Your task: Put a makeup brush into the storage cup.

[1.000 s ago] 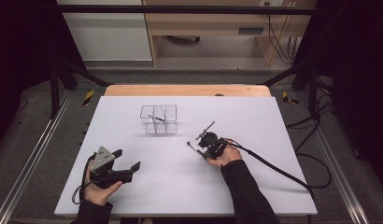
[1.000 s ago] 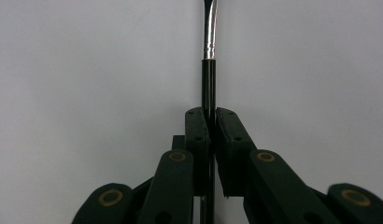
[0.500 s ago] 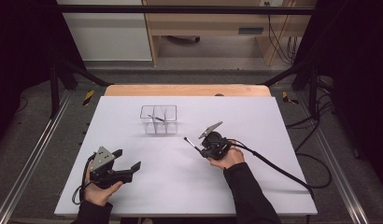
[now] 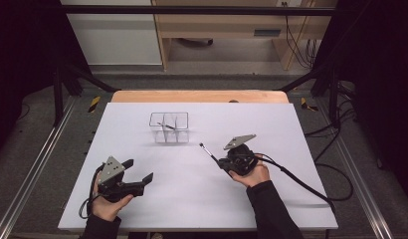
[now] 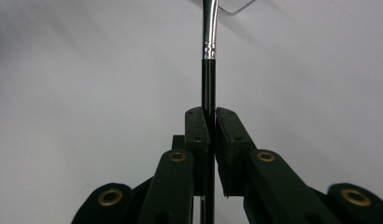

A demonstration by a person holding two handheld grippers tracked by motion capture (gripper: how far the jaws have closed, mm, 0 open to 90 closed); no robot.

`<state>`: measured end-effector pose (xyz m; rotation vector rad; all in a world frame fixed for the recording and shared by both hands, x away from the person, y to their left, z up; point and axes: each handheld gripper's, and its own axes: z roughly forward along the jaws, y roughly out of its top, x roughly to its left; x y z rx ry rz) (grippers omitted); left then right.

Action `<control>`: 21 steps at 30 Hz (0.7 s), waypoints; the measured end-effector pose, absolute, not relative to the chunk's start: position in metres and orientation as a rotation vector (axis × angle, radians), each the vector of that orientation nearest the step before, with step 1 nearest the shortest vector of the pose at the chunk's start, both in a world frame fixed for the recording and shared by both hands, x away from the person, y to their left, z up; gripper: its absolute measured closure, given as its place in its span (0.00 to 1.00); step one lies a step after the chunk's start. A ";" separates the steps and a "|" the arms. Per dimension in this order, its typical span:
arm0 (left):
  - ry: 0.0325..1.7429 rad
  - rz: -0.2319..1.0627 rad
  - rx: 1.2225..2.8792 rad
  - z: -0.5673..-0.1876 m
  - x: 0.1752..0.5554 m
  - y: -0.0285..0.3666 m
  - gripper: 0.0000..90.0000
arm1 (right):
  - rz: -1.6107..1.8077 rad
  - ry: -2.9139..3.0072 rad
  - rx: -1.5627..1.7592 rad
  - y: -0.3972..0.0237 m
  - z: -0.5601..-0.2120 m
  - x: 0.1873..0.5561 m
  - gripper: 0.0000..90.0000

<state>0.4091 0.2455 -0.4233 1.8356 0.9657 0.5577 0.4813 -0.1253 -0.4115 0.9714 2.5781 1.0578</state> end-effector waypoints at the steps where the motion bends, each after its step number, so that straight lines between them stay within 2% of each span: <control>1: 0.964 0.552 1.835 -0.423 0.409 0.245 0.16 | 1.084 2.567 0.978 -0.128 -0.411 0.479 0.94; 21: 0.899 0.502 1.817 -0.409 0.409 0.216 0.15 | 1.363 2.377 0.989 -0.163 -0.409 0.444 0.94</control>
